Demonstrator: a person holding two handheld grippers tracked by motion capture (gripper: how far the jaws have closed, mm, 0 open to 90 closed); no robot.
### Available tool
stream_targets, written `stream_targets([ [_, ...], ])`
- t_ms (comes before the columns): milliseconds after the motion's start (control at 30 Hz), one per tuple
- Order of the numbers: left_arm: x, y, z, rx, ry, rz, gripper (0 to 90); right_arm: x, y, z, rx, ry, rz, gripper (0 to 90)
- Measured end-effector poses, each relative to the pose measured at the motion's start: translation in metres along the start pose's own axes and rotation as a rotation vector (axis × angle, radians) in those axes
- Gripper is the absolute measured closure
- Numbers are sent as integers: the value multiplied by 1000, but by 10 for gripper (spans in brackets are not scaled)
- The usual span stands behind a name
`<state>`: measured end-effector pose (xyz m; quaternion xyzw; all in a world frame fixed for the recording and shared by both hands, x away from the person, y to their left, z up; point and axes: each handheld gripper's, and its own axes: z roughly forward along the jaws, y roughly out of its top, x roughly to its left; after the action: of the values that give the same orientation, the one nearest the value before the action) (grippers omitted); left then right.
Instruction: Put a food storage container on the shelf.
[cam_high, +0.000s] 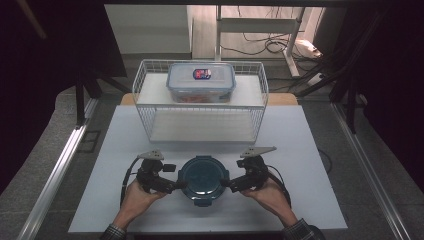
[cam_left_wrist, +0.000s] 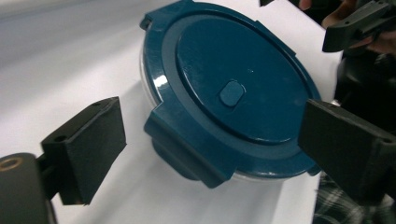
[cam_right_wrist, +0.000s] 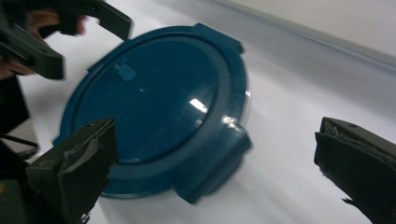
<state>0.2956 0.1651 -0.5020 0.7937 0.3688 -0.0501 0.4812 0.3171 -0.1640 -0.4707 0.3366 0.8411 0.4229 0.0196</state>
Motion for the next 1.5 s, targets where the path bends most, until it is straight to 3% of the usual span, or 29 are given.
stream_targets([
  [133,10,-8,5,27,-65,-69,140,-2,0,12,70,26,39,68],
  [200,15,-13,7,44,-111,-104,212,-7,-5,18,107,61,90,114],
  [233,16,-15,8,44,-123,-121,253,-12,-8,20,115,114,149,183],
  [267,17,-17,7,35,-131,-137,253,-12,-8,20,115,114,149,183],
  [367,21,-20,6,16,-150,-185,306,-17,-12,18,130,181,191,291],
  [433,23,-22,5,-1,-159,-217,350,-19,-15,18,127,202,220,308],
  [500,23,-23,3,-15,-159,-210,430,-20,-14,12,118,219,235,401],
  [533,22,-24,1,-27,-168,-212,430,-20,-14,12,118,219,235,401],
  [567,19,-26,-3,-39,-174,-192,482,-19,-16,6,103,230,232,460],
  [700,10,-28,-9,-49,-154,-162,519,-13,-19,-2,80,231,242,516],
  [800,2,-32,-13,-62,-131,-171,532,-11,-21,-4,66,236,267,537],
  [900,-3,-34,-15,-74,-108,-205,548,-7,-23,-7,50,228,291,549],
  [1100,-10,-33,-14,-92,-89,-175,551,-12,-30,-5,40,254,373,542],
  [1167,-9,-33,-14,-97,-92,-181,551,-13,-30,-5,38,259,380,543],
  [1300,-9,-33,-14,-122,-108,-223,564,-11,-30,-7,34,249,387,555],
  [1400,-11,-31,-15,-128,-93,-204,576,-10,-30,-9,33,242,388,559],
  [1433,-12,-27,-16,-132,-81,-203,579,-7,-28,-11,19,210,350,557],
  [1500,-10,-25,-16,-139,-95,-217,582,-5,-24,-14,1,184,323,558],
])
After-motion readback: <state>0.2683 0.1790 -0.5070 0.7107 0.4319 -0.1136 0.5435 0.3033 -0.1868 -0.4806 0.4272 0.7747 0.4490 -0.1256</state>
